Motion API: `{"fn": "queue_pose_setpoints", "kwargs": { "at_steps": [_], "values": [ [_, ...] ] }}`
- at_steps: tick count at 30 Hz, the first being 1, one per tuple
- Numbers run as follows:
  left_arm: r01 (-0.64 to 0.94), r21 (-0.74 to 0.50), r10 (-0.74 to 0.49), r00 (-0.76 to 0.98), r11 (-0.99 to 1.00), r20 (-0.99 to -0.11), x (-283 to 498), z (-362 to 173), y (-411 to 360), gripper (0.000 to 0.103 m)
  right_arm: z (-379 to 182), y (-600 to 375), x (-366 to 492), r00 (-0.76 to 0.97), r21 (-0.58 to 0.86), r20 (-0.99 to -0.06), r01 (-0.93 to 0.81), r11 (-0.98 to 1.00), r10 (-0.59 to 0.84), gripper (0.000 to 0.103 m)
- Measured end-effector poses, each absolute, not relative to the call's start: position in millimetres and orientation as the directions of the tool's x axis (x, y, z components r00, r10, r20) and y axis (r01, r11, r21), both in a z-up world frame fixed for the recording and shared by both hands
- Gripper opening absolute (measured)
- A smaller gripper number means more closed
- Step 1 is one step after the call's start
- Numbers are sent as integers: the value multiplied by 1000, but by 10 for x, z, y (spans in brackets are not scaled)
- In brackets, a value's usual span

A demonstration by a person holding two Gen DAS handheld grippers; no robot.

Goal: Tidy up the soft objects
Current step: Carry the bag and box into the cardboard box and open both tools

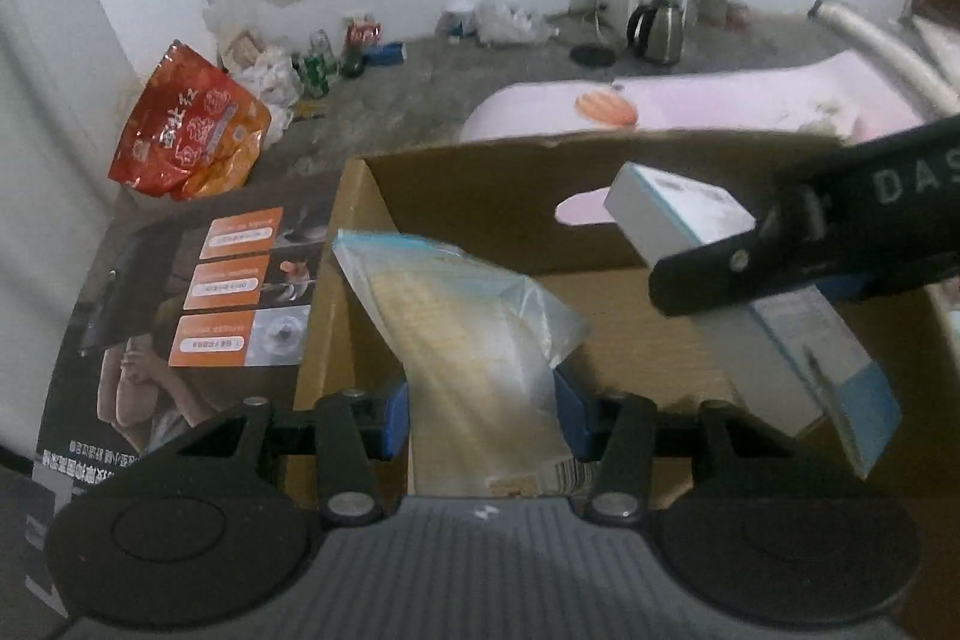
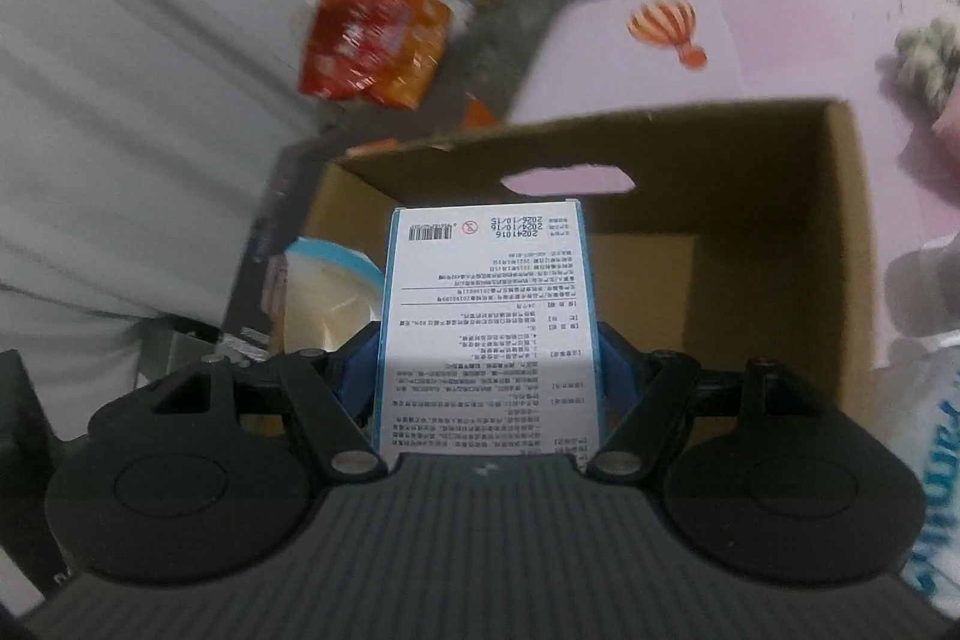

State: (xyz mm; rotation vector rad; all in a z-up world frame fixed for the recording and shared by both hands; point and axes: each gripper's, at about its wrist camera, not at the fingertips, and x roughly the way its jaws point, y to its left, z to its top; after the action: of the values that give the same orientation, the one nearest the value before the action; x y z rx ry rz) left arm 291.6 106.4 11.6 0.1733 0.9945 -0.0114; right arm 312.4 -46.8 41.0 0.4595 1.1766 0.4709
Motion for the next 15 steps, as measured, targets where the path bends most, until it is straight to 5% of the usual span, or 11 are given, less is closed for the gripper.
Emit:
{"fn": "queue_pose_setpoints", "kwargs": {
  "at_steps": [12, 15],
  "values": [
    [123, 249, 152, 517, 961, -843, 3264, -233, 931, 54, -220, -408, 3516, 256, 575, -792, 11, 818, 554, 73],
    [125, 284, 179, 529, 950, -830, 3265, -240, 887, 71, -306, -411, 3558, 252, 573, -796, 24, 819, 550, 74]
  ]
}}
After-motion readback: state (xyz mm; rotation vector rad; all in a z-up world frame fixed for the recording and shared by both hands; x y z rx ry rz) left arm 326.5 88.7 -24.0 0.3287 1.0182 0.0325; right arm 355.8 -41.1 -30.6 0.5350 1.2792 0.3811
